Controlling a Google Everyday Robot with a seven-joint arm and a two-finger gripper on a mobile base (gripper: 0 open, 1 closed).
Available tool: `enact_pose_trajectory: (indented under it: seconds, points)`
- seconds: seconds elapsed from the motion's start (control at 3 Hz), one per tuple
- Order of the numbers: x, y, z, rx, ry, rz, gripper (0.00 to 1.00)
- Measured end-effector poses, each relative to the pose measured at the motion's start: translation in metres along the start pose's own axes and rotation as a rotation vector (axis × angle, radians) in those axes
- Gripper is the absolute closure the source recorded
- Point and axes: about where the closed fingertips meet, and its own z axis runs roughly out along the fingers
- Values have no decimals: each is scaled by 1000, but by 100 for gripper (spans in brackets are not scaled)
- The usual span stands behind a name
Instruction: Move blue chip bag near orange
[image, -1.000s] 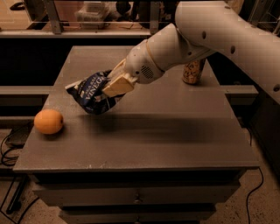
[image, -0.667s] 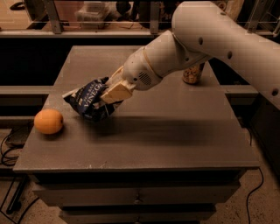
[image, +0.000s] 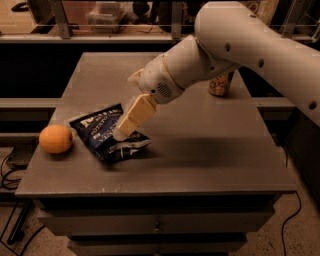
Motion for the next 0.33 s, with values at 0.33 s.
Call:
enact_pose_trajectory:
  seconds: [0.33]
  points:
    - [0,0,0,0,0,0,0]
